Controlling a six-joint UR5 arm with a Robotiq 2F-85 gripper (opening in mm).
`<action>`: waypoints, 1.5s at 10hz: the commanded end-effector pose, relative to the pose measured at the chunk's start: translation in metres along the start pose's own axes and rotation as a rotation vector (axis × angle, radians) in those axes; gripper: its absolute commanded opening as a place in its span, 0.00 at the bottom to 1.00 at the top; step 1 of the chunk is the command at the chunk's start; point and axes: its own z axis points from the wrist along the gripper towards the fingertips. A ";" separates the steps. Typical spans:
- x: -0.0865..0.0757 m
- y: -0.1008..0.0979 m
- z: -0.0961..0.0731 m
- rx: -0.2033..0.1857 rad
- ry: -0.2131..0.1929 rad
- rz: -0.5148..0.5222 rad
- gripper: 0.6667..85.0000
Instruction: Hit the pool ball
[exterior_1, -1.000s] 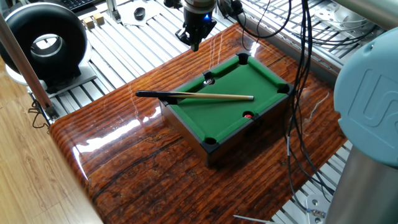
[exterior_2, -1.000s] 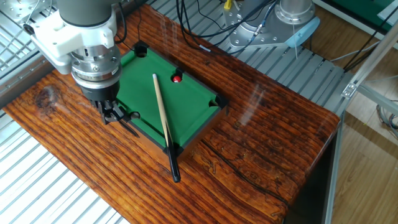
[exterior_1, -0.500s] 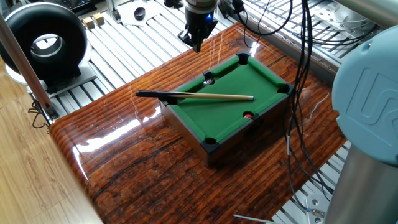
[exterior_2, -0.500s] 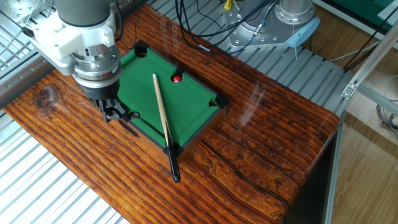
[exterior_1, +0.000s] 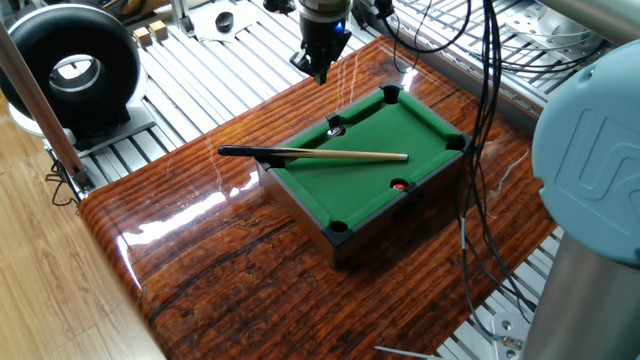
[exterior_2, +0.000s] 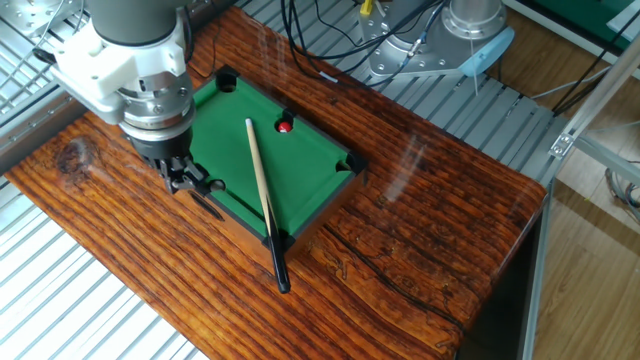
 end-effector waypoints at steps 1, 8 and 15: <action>0.003 0.004 -0.001 0.001 0.007 -0.017 0.00; -0.002 0.020 0.004 0.024 0.007 0.008 0.00; -0.007 0.023 0.009 0.004 0.006 0.046 0.00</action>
